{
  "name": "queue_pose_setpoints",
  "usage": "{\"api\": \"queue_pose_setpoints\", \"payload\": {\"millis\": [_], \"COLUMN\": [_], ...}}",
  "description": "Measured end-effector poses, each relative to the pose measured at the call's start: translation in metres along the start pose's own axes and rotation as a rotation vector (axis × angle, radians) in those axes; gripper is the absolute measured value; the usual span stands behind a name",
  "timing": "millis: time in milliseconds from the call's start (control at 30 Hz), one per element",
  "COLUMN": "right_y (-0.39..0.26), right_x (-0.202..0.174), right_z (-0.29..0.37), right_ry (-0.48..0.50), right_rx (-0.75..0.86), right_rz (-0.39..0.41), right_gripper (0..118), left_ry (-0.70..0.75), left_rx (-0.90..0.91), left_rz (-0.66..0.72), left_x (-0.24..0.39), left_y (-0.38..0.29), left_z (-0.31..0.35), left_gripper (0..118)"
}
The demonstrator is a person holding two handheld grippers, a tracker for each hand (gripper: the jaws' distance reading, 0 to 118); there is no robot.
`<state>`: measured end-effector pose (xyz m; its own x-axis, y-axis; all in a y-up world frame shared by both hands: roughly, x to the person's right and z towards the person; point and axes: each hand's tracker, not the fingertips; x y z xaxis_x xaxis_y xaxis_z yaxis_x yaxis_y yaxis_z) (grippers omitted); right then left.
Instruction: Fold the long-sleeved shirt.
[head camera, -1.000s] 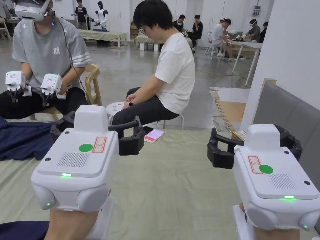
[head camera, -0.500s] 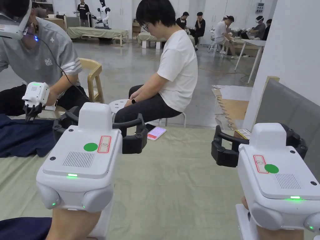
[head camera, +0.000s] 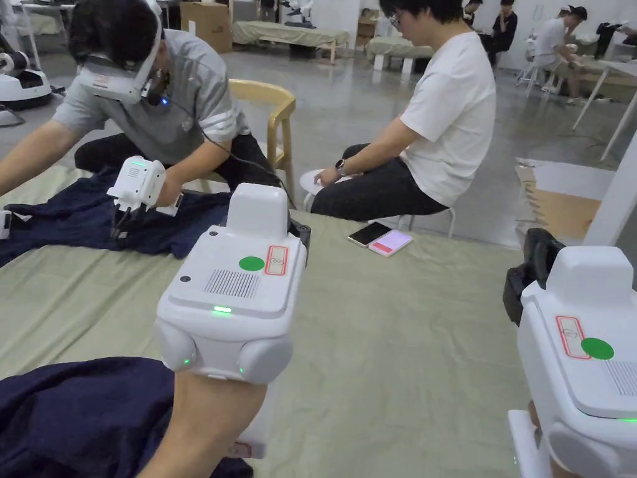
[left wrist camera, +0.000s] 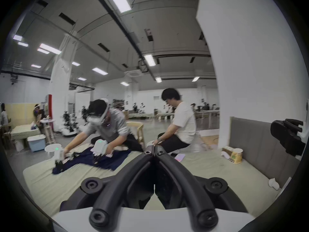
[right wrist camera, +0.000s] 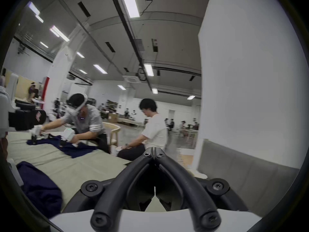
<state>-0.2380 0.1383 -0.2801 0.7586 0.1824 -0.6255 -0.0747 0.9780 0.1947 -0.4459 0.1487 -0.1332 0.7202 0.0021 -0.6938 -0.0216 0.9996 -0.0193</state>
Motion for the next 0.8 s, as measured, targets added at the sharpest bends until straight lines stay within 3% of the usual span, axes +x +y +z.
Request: {"api": "queue_pose_setpoints", "payload": {"millis": [200,300,400,567,600,633,700,800], "right_y": [-0.016,-0.027,-0.041,-0.077,-0.083,-0.087,-0.094,-0.097], "right_x": [-0.120,-0.170,-0.206,-0.236,-0.239,-0.241,-0.240,-0.237], "right_z": [-0.004,0.001,0.011,0.016,0.017,0.018,0.018,0.014], "right_ry": [0.323,0.460,0.530,0.568,0.571,0.565,0.563,0.548], "right_rx": [-0.044,-0.095,-0.139,-0.262,-0.274,-0.278,-0.290,-0.296], "right_rz": [-0.057,-0.080,-0.059,-0.055,-0.039,-0.030,-0.016,-0.022], "right_gripper": [0,0,0,0,0,0,0,0], "left_ry": [0.283,0.346,0.386,0.312,0.303,0.295,0.329,0.413], "left_rx": [-0.133,-0.252,-0.390,-0.659,-0.685,-0.714,-0.736,-0.685], "left_rz": [-0.003,0.056,0.089,0.204,0.263,0.287,0.293,0.190], "left_x": [-0.085,-0.124,-0.143,-0.154,-0.158,-0.161,-0.168,-0.173], "left_y": [-0.037,-0.067,-0.097,-0.161,-0.173,-0.183,-0.200,-0.207], "left_z": [0.025,0.037,0.037,0.025,0.023,0.022,0.018,0.011], "left_gripper": [3,3,3,5,23,48,108,109]}}
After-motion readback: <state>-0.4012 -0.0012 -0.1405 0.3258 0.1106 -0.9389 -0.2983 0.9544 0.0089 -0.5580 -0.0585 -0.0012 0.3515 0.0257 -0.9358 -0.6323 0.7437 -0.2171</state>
